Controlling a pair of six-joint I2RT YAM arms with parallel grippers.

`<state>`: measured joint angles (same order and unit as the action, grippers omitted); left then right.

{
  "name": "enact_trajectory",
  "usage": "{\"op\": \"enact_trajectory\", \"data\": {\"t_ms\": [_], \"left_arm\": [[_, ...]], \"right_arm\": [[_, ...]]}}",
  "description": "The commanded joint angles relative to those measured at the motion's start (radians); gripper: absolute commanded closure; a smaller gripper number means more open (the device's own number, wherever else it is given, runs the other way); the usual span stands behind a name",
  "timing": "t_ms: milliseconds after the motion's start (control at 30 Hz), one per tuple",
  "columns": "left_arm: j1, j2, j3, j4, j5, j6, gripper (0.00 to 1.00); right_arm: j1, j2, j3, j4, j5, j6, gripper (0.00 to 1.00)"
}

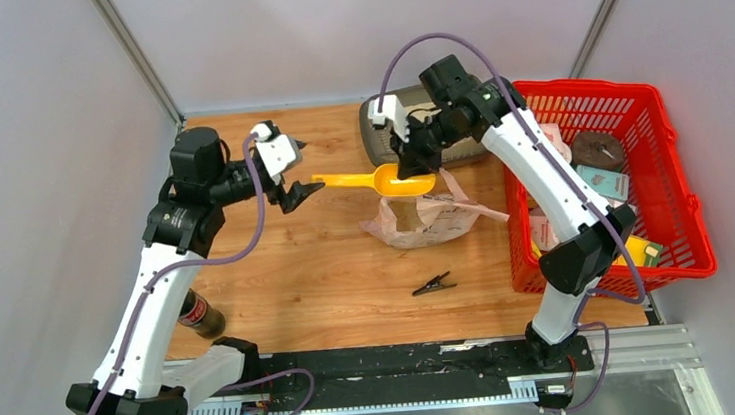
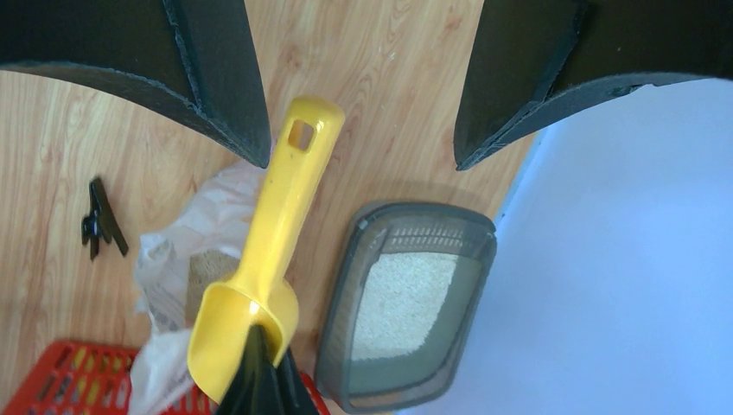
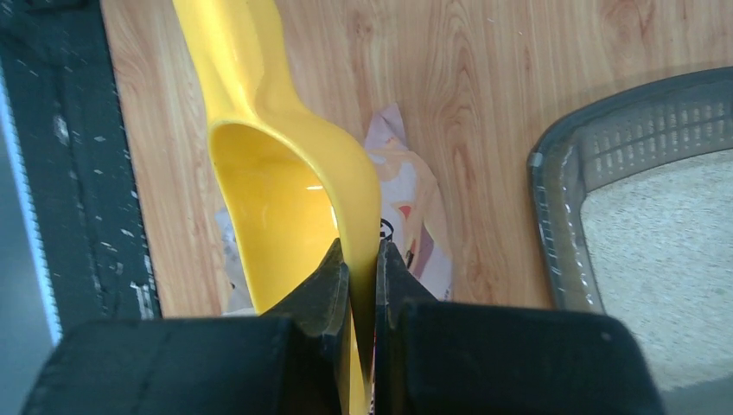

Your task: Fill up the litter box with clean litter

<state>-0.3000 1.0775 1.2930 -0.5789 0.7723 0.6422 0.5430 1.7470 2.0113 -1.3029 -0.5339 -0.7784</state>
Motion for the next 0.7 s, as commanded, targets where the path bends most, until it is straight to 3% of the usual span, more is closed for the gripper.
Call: {"op": "enact_trajectory", "data": {"t_ms": [0, 67, 133, 267, 333, 433, 667], "left_arm": [[0.034, -0.034, -0.031, 0.306, 0.013, -0.385, 0.15], [0.038, -0.025, -0.037, 0.405, 0.054, -0.553, 0.15], [0.038, -0.024, -0.095, 0.535, 0.079, -0.728, 0.14], [0.033, 0.053, -0.046, 0.624, 0.081, -0.895, 0.14], [0.033, 0.109, -0.005, 0.668, 0.148, -0.997, 0.14], [0.030, 0.172, 0.041, 0.744, 0.183, -1.111, 0.14], [0.016, 0.232, 0.089, 0.787, 0.219, -1.155, 0.17]], "right_arm": [[-0.107, -0.058, 0.018, 0.036, -0.262, 0.106, 1.00], [-0.184, -0.064, 0.003, 0.085, -0.448, 0.197, 1.00], [-0.209, -0.063, -0.005, 0.137, -0.518, 0.273, 1.00], [-0.206, -0.063, -0.029, 0.233, -0.665, 0.394, 1.00], [-0.206, -0.060, -0.068, 0.328, -0.696, 0.464, 1.00], [-0.206, -0.052, -0.111, 0.434, -0.730, 0.570, 1.00], [-0.204, 0.000, -0.118, 0.577, -0.825, 0.734, 0.99]]}}
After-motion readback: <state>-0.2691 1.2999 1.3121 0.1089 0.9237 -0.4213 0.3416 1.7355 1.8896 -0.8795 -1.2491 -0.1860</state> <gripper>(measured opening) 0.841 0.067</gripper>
